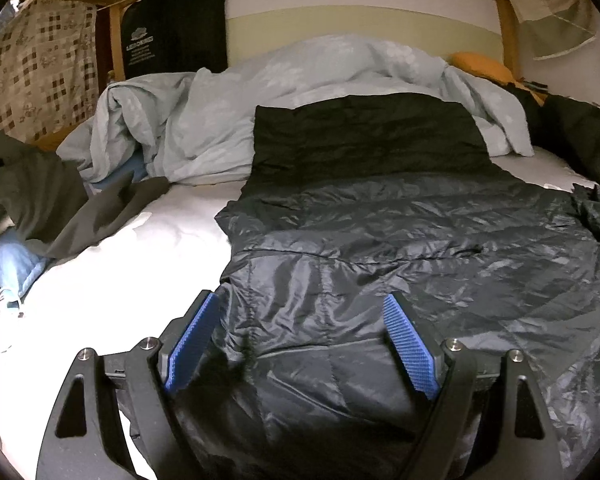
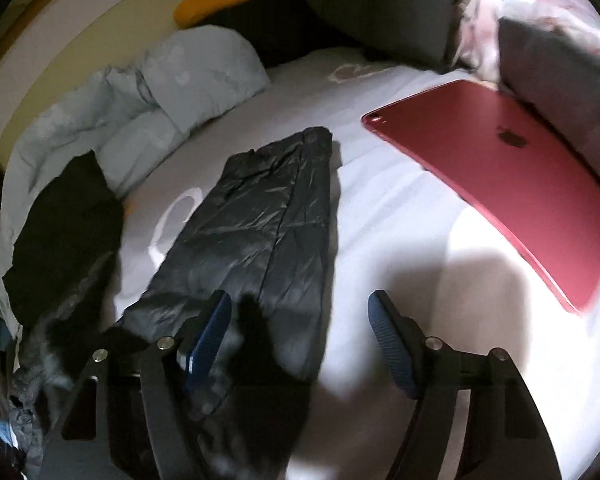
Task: Fold large clothes
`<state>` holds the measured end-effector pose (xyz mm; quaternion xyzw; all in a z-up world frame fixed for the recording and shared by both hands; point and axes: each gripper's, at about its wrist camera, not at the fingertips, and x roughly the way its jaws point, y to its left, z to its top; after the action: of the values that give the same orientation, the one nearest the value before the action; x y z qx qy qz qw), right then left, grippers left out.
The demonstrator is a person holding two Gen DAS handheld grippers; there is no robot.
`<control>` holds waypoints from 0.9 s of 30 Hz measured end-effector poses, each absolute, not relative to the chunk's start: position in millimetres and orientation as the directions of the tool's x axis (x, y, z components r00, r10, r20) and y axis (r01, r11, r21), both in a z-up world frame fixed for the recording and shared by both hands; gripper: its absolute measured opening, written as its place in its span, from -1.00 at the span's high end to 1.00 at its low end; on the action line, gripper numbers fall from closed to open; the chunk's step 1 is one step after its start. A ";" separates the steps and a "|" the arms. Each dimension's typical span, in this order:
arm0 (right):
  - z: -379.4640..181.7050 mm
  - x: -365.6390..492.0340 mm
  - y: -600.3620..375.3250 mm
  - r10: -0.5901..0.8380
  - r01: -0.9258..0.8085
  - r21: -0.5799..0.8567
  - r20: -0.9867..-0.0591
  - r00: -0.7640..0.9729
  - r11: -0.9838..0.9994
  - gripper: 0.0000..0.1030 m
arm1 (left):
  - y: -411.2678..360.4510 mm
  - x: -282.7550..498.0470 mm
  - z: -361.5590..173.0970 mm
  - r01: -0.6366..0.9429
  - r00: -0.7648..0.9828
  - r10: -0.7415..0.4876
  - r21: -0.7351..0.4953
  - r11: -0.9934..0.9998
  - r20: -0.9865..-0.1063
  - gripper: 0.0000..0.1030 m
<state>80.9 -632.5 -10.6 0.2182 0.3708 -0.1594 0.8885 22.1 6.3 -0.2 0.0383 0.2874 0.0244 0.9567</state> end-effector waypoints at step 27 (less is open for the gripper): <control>129.9 -15.6 -178.4 0.259 -0.287 -0.027 -0.359 0.897 0.958 0.94 | 68.2 -19.0 67.6 -0.091 0.915 0.047 -0.094 0.991 -0.400 -0.61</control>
<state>-15.6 -178.4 129.9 -0.0395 0.1789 0.1403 0.9730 -19.0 68.2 67.6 -0.0554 0.2027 0.0353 0.9770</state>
